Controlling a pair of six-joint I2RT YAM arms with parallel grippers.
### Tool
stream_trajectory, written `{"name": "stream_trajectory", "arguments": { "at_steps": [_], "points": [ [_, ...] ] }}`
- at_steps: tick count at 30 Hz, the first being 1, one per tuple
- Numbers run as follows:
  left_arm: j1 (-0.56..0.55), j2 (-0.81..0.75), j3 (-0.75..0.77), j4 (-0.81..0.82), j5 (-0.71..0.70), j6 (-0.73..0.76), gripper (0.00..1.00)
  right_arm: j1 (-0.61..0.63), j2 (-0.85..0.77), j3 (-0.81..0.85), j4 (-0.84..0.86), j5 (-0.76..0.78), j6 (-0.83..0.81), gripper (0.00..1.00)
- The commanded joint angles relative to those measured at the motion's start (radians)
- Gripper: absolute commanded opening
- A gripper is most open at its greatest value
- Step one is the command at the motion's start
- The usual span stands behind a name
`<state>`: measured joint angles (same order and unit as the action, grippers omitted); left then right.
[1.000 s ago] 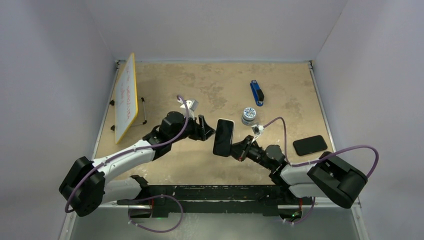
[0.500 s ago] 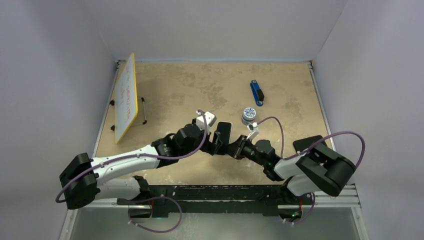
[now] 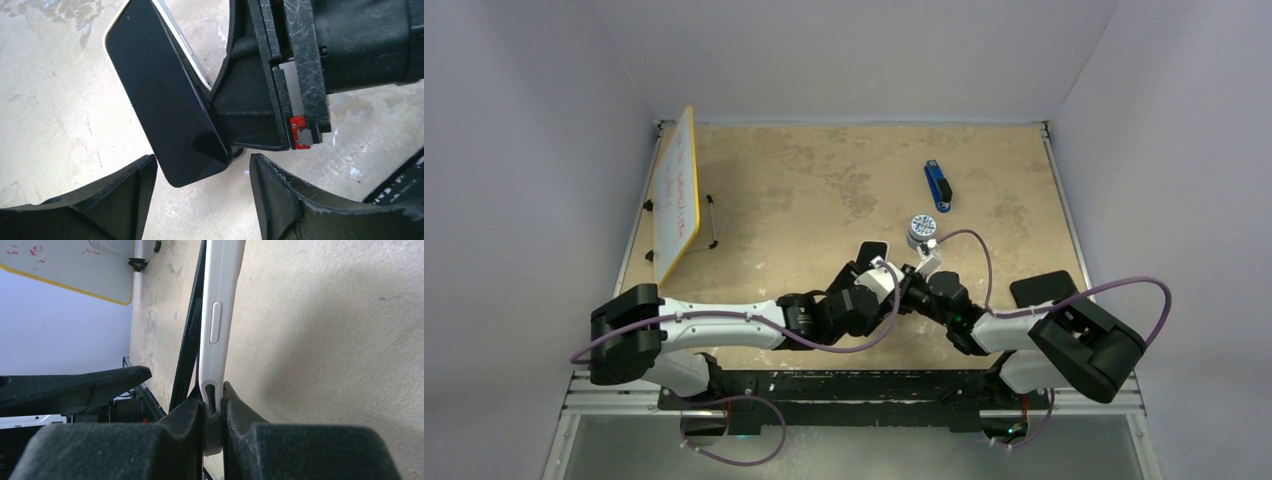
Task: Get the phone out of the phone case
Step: Remove the phone case from the phone.
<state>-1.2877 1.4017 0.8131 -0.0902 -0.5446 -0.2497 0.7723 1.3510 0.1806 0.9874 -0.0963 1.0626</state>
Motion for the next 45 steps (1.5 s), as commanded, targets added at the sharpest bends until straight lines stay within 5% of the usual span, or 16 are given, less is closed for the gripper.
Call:
{"name": "stream_trajectory", "arguments": {
  "at_steps": [1,20,34,45],
  "points": [
    [-0.024,0.037,0.066,-0.042,-0.107,0.041,0.68,0.005,-0.032,0.048,0.033,0.020,0.021,0.00],
    [-0.061,0.169,0.126,-0.129,-0.376,0.045,0.61,0.007,0.015,0.055,0.095,-0.048,0.063,0.00],
    [-0.022,0.241,0.120,0.008,-0.356,0.122,0.56,0.005,0.037,0.058,0.139,-0.092,0.082,0.00],
    [-0.020,0.201,0.111,-0.011,-0.285,0.117,0.08,0.004,0.017,0.044,0.096,-0.019,0.082,0.00]
  ]
}}
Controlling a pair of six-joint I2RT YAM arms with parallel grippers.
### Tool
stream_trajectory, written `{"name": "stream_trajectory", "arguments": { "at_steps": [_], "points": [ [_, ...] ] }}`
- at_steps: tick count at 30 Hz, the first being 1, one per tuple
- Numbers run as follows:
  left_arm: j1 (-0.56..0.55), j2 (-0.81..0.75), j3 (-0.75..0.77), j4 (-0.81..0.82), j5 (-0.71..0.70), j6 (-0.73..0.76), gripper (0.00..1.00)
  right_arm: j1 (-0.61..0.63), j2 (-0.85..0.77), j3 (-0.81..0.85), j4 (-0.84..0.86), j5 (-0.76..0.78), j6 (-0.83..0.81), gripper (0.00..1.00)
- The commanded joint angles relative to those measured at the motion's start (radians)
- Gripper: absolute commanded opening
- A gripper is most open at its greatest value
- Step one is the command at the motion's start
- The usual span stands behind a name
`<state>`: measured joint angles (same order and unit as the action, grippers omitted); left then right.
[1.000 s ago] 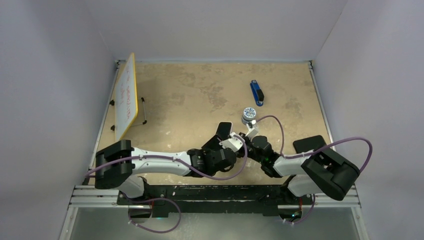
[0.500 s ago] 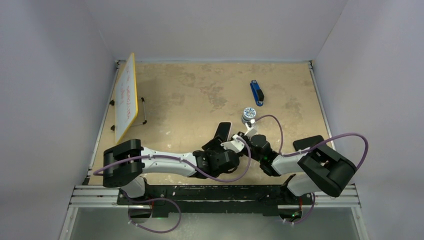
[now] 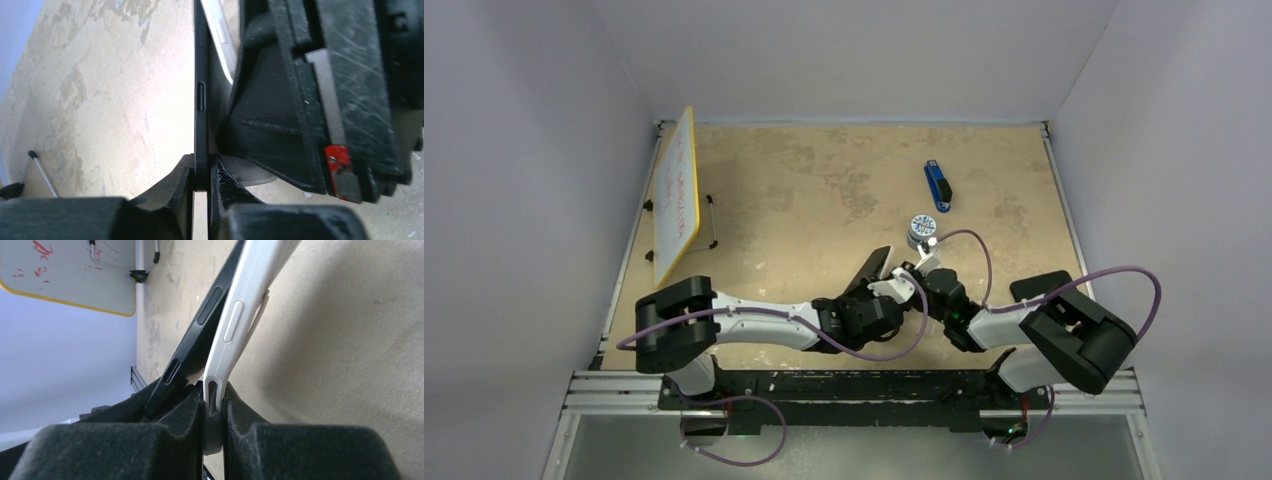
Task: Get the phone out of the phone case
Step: Remove the phone case from the phone.
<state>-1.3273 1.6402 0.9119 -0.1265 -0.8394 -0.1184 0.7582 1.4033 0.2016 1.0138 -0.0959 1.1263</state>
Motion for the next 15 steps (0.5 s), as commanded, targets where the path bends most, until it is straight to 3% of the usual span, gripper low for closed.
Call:
{"name": "stream_trajectory", "arguments": {
  "at_steps": [1,7,15],
  "points": [
    [0.016,-0.047,0.009,0.013,0.012,-0.023,0.02,0.018,-0.040,0.021,0.060,-0.003,0.019,0.00],
    [-0.010,-0.122,-0.008,-0.056,0.036,-0.080,0.00,0.005,-0.054,0.035,-0.004,0.088,0.012,0.00],
    [-0.023,-0.249,-0.006,-0.163,0.041,-0.144,0.00,-0.031,0.012,0.114,-0.050,0.093,-0.038,0.00]
  ]
}}
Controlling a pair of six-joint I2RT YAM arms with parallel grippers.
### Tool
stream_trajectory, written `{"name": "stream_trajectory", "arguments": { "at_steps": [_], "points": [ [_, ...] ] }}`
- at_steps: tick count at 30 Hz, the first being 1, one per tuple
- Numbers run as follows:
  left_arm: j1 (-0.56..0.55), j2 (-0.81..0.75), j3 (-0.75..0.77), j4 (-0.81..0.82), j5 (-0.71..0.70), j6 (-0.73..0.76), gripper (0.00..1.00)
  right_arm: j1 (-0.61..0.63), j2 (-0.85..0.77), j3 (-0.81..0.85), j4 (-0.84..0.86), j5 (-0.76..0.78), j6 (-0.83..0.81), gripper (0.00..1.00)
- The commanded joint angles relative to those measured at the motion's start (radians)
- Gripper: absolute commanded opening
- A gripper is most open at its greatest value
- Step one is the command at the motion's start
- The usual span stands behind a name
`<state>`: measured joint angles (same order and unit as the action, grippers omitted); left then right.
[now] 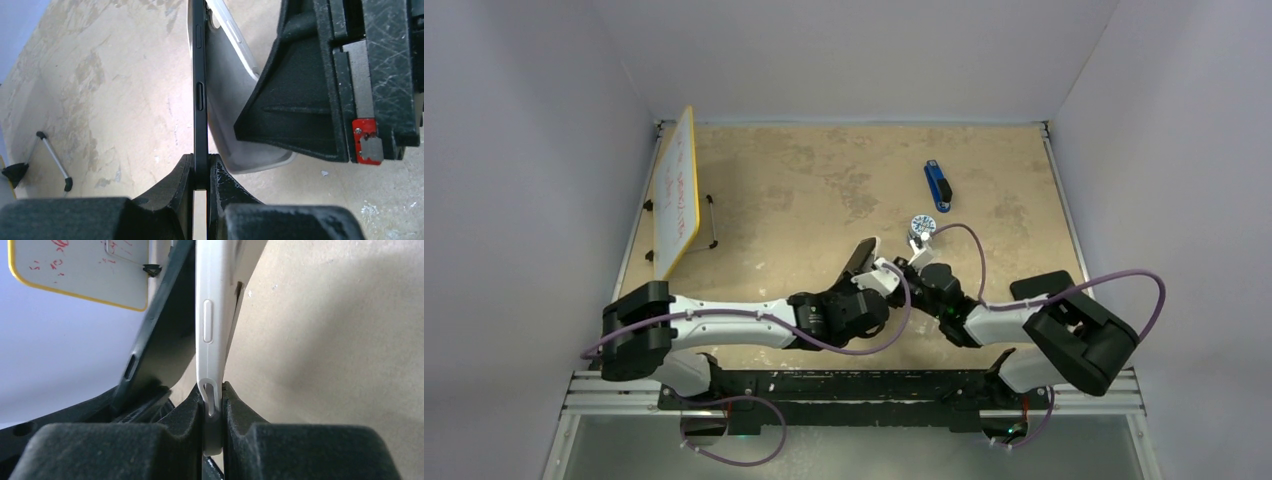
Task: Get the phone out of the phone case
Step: Remove the phone case from the phone, then place the phone case at the center of the board.
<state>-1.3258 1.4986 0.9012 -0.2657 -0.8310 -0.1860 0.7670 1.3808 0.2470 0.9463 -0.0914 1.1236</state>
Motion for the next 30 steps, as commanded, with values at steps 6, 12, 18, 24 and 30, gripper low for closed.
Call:
{"name": "stream_trajectory", "arguments": {
  "at_steps": [6,12,18,24,30],
  "points": [
    [-0.024,-0.161,0.004,-0.104,0.025,-0.129,0.00,-0.087,0.113,0.147,-0.004,0.080,-0.076,0.00],
    [-0.024,-0.169,0.011,-0.183,-0.012,-0.181,0.00,-0.140,0.205,0.260,-0.063,0.027,-0.142,0.00],
    [-0.004,-0.148,0.036,-0.267,-0.151,-0.231,0.00,-0.171,0.283,0.409,-0.204,-0.090,-0.242,0.01],
    [0.123,-0.084,0.034,-0.212,-0.174,-0.172,0.00,-0.195,0.367,0.552,-0.404,-0.168,-0.335,0.09],
    [0.207,-0.019,0.037,-0.055,-0.176,-0.051,0.00,-0.207,0.427,0.649,-0.576,-0.167,-0.430,0.16]
  ]
}}
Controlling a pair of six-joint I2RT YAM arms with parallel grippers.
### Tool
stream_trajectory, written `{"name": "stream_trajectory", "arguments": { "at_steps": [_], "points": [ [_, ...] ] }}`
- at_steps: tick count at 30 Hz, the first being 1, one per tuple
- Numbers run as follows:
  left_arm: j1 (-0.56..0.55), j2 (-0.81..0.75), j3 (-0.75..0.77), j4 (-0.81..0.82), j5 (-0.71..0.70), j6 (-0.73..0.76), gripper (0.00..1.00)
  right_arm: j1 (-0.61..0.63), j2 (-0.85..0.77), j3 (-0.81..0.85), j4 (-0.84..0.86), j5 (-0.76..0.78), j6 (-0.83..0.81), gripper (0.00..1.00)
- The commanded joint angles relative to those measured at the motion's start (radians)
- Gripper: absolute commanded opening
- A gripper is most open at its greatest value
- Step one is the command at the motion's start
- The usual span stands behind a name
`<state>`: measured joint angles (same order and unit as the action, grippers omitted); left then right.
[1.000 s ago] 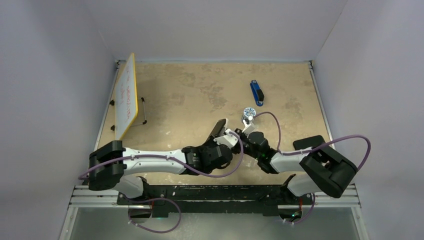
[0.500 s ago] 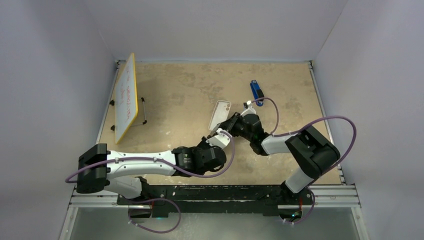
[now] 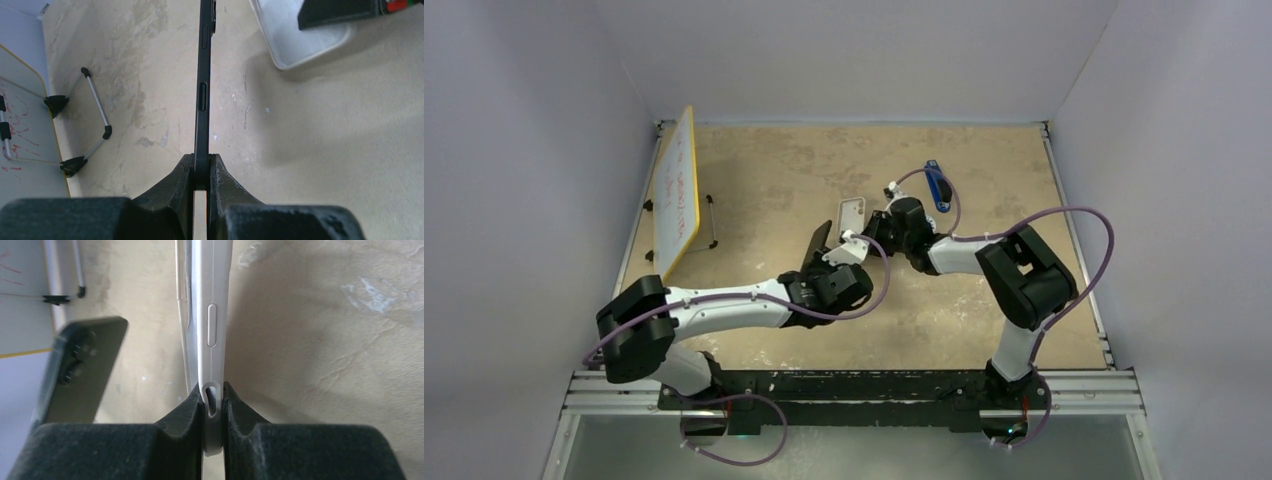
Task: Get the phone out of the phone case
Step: Place the phone case at the center of the board.
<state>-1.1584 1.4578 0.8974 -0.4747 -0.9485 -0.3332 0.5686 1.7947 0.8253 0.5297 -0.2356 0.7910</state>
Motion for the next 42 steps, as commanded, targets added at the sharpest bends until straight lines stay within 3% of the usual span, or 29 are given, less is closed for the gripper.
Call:
{"name": "stream_trajectory", "arguments": {
  "at_steps": [1,5,11,17,26,36,40,42],
  "points": [
    [0.056,0.035,0.042,0.179,-0.053,0.114,0.00,-0.010,0.020,0.087,-0.187,-0.017,-0.115,0.18],
    [0.117,0.100,0.054,0.275,-0.039,0.195,0.00,-0.013,0.048,0.134,-0.250,0.001,-0.164,0.24],
    [0.180,0.198,0.090,0.341,0.004,0.247,0.00,-0.018,0.070,0.219,-0.370,0.039,-0.227,0.43],
    [0.192,0.230,0.098,0.364,0.020,0.263,0.00,-0.027,-0.030,0.196,-0.408,0.092,-0.261,0.59],
    [0.232,0.261,0.092,0.358,0.042,0.269,0.00,-0.030,-0.345,0.056,-0.399,0.186,-0.327,0.68],
    [0.238,0.353,0.128,0.334,0.049,0.276,0.00,-0.032,-0.817,-0.185,-0.429,0.553,-0.315,0.76],
    [0.238,0.369,0.129,0.318,0.066,0.265,0.08,-0.032,-1.020,-0.275,-0.431,0.675,-0.289,0.76],
    [0.237,0.374,0.127,0.309,0.077,0.258,0.12,-0.032,-1.102,-0.316,-0.426,0.716,-0.274,0.85]
  ]
}}
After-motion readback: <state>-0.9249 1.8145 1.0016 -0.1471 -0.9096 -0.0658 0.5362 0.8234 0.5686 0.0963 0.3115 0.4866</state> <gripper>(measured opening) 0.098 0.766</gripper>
